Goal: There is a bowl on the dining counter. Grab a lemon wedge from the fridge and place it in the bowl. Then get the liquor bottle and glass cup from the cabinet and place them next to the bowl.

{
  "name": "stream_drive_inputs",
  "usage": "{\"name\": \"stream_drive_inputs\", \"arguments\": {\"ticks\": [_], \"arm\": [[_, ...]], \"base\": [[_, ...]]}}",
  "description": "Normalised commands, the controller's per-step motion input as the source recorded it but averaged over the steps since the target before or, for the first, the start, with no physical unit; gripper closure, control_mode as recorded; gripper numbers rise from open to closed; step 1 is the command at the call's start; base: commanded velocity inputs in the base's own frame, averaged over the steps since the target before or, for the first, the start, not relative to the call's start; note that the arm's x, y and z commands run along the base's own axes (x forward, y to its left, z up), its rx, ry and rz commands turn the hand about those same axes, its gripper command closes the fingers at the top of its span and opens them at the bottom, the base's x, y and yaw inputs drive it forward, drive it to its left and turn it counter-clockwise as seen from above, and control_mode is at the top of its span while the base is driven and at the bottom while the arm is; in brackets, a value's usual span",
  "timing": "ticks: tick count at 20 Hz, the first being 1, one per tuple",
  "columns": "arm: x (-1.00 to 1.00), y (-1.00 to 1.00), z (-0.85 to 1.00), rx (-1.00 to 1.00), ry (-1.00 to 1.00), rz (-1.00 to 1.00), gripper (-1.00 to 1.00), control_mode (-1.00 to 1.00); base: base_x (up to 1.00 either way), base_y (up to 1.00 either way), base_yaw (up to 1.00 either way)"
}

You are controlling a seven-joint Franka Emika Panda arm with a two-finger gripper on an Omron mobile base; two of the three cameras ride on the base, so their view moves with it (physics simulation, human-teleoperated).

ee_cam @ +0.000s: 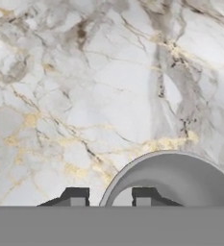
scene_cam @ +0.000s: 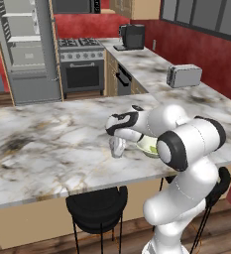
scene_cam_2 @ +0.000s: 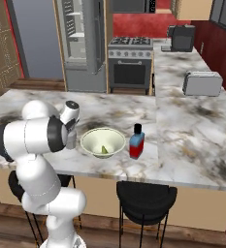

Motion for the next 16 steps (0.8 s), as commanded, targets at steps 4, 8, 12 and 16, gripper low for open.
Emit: {"name": "stream_drive_inputs", "arguments": {"ticks": [4,8,12,16], "arm": [[-0.02,-0.06,0.00,0.00,-0.02,0.00,-1.00,-1.00],[-0.17,-0.03,0.14,0.00,-0.13,0.00,-1.00,-1.00],[-0.39,-0.07,0.50,-0.01,-0.23,-0.03,-1.00,-1.00],[-0.43,-0.01,0.71,-0.01,-0.24,-0.02,-1.00,-1.00]], "base": [[0.00,0.00,0.00],[0.00,0.00,0.00],[0.00,0.00,0.00],[0.00,0.00,0.00]]}}
